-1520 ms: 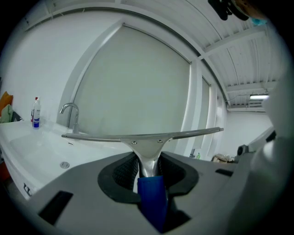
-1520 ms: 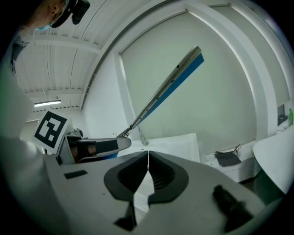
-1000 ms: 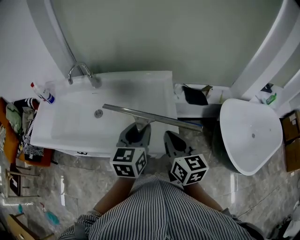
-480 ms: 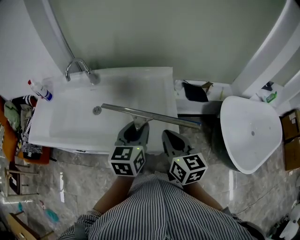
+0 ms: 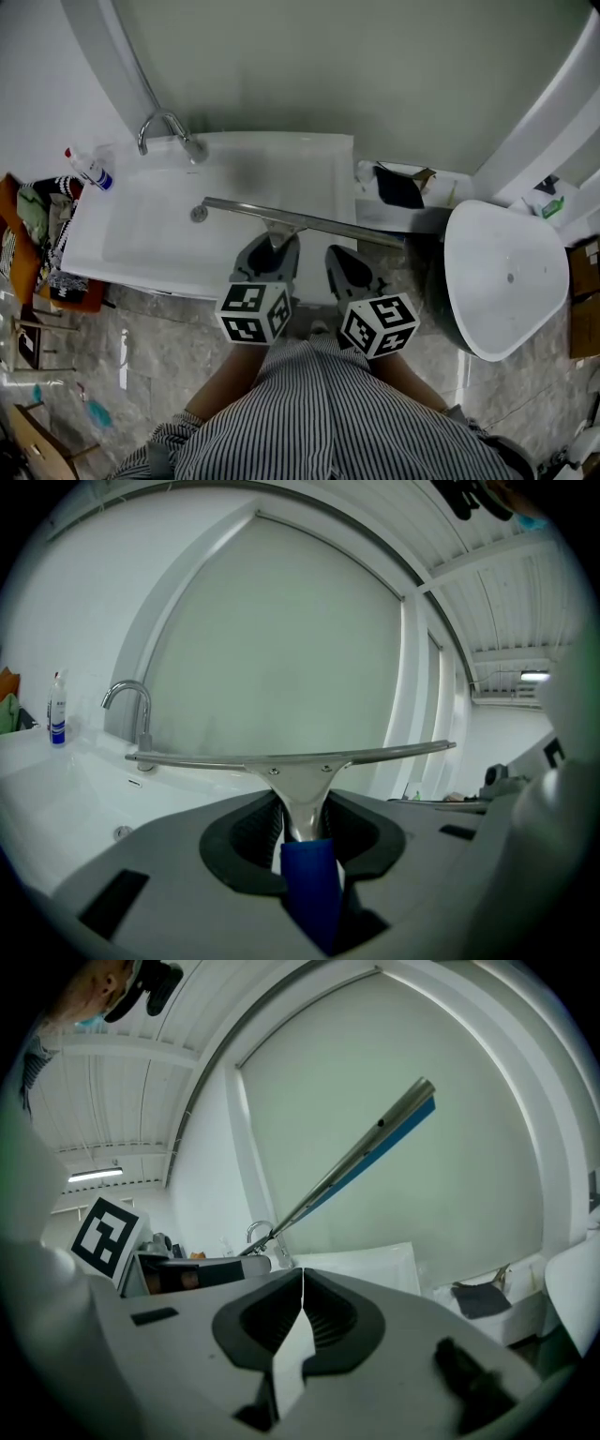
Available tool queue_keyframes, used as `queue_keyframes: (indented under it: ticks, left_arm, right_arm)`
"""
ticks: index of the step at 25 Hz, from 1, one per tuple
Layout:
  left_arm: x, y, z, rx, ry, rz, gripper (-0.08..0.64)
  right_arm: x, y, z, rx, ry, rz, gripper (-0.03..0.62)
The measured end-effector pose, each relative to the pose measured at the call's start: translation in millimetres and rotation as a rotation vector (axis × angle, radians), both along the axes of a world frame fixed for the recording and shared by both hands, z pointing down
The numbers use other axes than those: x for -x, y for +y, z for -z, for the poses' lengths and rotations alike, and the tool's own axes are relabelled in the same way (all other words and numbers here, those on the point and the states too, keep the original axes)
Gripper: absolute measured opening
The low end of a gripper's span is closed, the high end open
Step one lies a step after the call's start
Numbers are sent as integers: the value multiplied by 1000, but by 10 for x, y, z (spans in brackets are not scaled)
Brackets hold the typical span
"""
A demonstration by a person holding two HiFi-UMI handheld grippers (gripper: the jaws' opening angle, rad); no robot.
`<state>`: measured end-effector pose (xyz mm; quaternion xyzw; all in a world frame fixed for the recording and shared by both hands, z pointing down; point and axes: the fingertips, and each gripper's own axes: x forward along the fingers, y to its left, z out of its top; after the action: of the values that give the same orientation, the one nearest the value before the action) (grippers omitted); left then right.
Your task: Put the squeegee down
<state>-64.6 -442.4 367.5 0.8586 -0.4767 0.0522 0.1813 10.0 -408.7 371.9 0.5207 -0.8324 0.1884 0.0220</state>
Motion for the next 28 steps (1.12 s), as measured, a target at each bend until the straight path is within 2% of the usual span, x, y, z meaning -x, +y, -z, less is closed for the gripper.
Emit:
queue_keyframes:
  ticks: [6, 15, 28]
  left_arm:
    - [-105, -138, 59, -20, -9, 5, 127]
    - [-276, -282, -52, 7, -14, 8, 126]
    - [-383, -470, -301, 74, -45, -7, 126]
  right_arm:
    - [-148, -149, 32, -10, 18, 5, 15]
    - [-410, -207, -52, 9, -10, -15, 15]
    - [-507, -331, -306, 88, -23, -9, 15]
